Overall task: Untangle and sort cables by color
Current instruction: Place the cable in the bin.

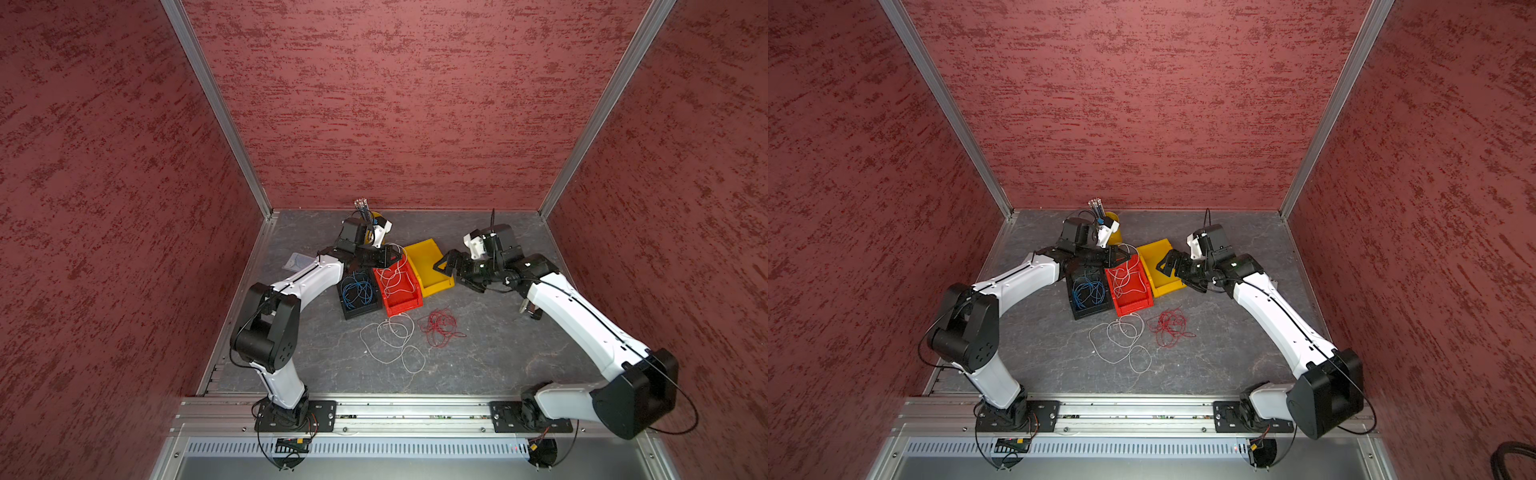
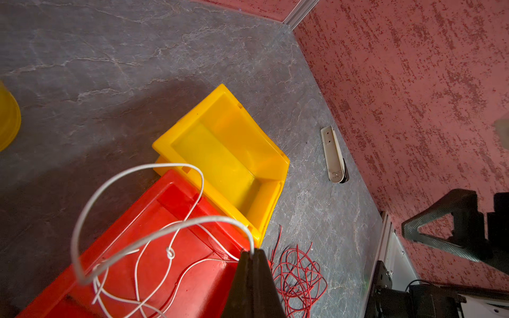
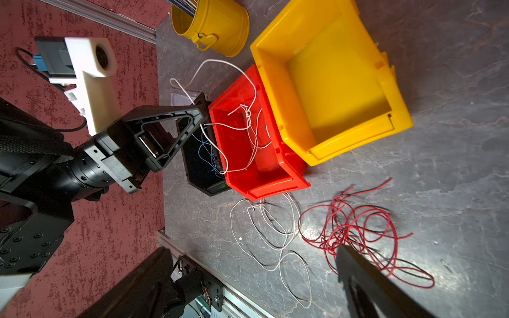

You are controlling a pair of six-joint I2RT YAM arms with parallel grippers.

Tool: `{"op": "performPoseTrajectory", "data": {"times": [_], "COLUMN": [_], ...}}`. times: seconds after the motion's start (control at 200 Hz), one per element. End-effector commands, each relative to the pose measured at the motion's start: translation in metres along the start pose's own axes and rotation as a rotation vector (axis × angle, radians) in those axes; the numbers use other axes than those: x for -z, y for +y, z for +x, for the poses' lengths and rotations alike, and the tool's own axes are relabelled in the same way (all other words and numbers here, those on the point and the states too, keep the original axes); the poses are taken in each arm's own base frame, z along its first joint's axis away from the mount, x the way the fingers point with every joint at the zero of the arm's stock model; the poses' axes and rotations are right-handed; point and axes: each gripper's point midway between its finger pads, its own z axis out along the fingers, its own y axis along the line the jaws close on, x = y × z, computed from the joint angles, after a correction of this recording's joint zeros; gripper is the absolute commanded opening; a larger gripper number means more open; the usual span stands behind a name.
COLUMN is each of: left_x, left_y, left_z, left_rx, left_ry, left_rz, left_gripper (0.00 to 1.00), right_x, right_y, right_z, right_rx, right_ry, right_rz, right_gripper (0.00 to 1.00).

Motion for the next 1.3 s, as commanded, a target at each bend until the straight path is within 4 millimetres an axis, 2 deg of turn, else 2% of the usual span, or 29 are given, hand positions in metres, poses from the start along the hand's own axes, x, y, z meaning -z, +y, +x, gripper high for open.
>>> {"op": "performPoseTrajectory", "data": {"times": [0.0,0.245,0.431,0.656,0.766,0.947,1.152,1.202,1.297], "left_x": [-0.003,-0.013,-0.026,-0.019,-0.023,-0.032,-0.033,-0.035,-0.038], "left_y": [0.005,0.019,0.021,0.041,0.043,0.052,0.058,0.060,0.058], "left_z": [-0.007,0.000,0.023,0.051,0.060,0.061,0.058,0.058,0.055], "left_rx": [0.033,0.071,0.109,0.162,0.164,0.185,0.186,0.186,0.182], "left_ry": [-0.002,0.016,0.066,0.089,0.109,0.115,0.096,0.101,0.095], "left_rz": [-0.056,-0.095,-0.115,-0.296,-0.317,-0.338,-0.358,-0.358,-0.341], "left_gripper": [0.00,0.00,0.00,0.00,0.00,0.00,0.00,0.08,0.11], "right_x": [0.012,0.014,0.016,0.008,0.007,0.014,0.018,0.019,0.024], "right_y": [0.015,0.014,0.009,0.004,0.005,0.008,0.006,0.008,0.009], "right_z": [-0.011,-0.008,-0.007,-0.002,-0.001,-0.002,0.000,0.000,-0.001], "right_rx": [0.034,0.042,0.057,0.039,0.033,0.045,0.047,0.049,0.054], "right_ry": [-0.053,-0.051,-0.055,-0.042,-0.039,-0.047,-0.050,-0.051,-0.060], "right_rz": [-0.045,-0.045,-0.024,-0.036,-0.044,-0.039,-0.032,-0.035,-0.032], "right_gripper": [0.98,0.98,0.98,0.98,0.98,0.98,0.98,0.98,0.98]}}
